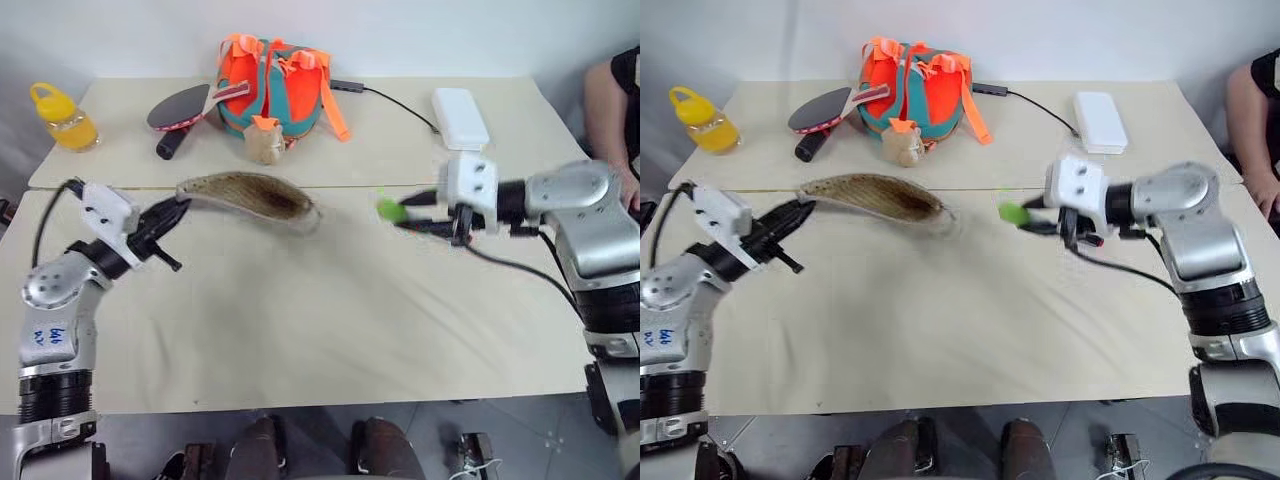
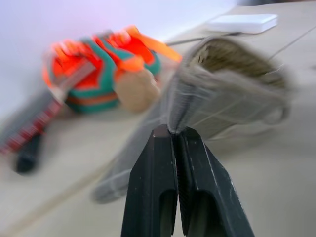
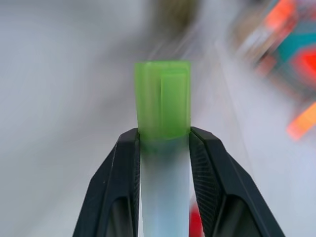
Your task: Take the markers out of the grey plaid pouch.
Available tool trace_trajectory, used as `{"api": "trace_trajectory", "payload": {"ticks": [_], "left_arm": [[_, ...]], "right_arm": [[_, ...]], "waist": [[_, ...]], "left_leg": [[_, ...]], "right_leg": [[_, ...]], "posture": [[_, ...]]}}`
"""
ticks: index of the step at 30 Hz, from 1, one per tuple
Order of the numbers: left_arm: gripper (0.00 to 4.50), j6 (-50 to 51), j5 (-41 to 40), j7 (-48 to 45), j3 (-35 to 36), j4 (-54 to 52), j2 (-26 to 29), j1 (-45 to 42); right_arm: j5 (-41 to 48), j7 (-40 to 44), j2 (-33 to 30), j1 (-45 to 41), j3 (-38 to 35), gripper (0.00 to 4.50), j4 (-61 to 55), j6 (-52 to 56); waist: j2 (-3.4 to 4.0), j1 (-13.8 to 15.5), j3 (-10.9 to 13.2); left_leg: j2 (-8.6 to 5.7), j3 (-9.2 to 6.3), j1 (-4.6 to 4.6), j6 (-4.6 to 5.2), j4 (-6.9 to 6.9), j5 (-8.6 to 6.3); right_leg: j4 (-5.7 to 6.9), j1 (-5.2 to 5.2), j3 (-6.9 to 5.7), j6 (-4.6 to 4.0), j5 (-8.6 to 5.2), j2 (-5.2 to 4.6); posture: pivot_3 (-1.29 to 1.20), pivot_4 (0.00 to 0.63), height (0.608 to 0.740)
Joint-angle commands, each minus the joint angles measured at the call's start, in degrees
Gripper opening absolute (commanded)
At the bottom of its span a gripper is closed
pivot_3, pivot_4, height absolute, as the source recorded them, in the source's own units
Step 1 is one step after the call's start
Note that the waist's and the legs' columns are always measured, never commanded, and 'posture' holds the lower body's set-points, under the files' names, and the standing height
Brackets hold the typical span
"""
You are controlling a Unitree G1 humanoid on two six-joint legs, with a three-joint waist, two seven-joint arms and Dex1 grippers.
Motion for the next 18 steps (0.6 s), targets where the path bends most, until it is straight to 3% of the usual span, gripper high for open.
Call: {"api": "trace_trajectory", "payload": {"ticks": [1, 9, 11, 15, 18], "left_arm": [[0.0, -6.9, 5.4, 1.85, 1.04, -1.6, 2.31, 1.81], [0.0, -9.94, 11.39, 3.12, -8.76, -5.0, -3.56, 10.37], [0.51, -8.42, 8.91, 1.14, -9.43, -5.17, -4.31, 10.93], [1.63, -7.86, 8.57, 0.99, -9.03, -5.08, -4.15, 10.94], [2.56, -3.75, 2.61, -2.41, -7.13, -7.81, -3.64, 12.58]], "right_arm": [[-4.31, -1.76, -0.94, 1.06, 0.93, 1.05, 1.84, -4.94], [-9.43, -5.66, 2.14, 5.21, 3.63, 1.05, 7.65, -10.73], [-6.93, -6.31, 4.18, 4.98, 1.82, 1.05, 8.09, -7.68], [-5.66, -5.85, 4.82, 5.09, 0.7, 2.41, 7.89, -7.02], [1.08, -4.52, 6.74, 6.72, -2.5, 3.4, 5.2, -2.61]], "waist": [[0.0, -0.35, 0.0], [0.0, -0.71, 0.0], [0.0, -0.71, 0.0], [0.0, -0.81, 0.0], [0.0, -0.78, 0.0]], "left_leg": [[0.0, 0.02, 0.0, 0.0, 0.0, 0.0], [0.02, 0.11, 0.04, 0.0, 0.06, 0.0], [0.04, 0.1, 0.04, 0.0, 0.11, 0.01], [0.05, 0.08, 0.1, 0.0, 0.14, 0.01], [0.04, 0.06, 0.09, 0.0, 0.11, 0.01]], "right_leg": [[-0.01, 0.0, 0.01, 0.0, 0.0, -0.01], [0.07, -0.02, 0.08, 0.0, 0.0, 0.0], [0.1, 0.0, 0.07, 0.0, 0.0, 0.01], [0.15, 0.04, 0.09, 0.0, 0.0, 0.01], [0.13, 0.04, 0.08, 0.0, 0.0, 0.0]], "posture": [[0.0, 0.15, 0.74], [0.0, 0.15, 0.74], [0.0, 0.15, 0.74], [0.0, 0.15, 0.74], [0.0, 0.15, 0.74]]}}
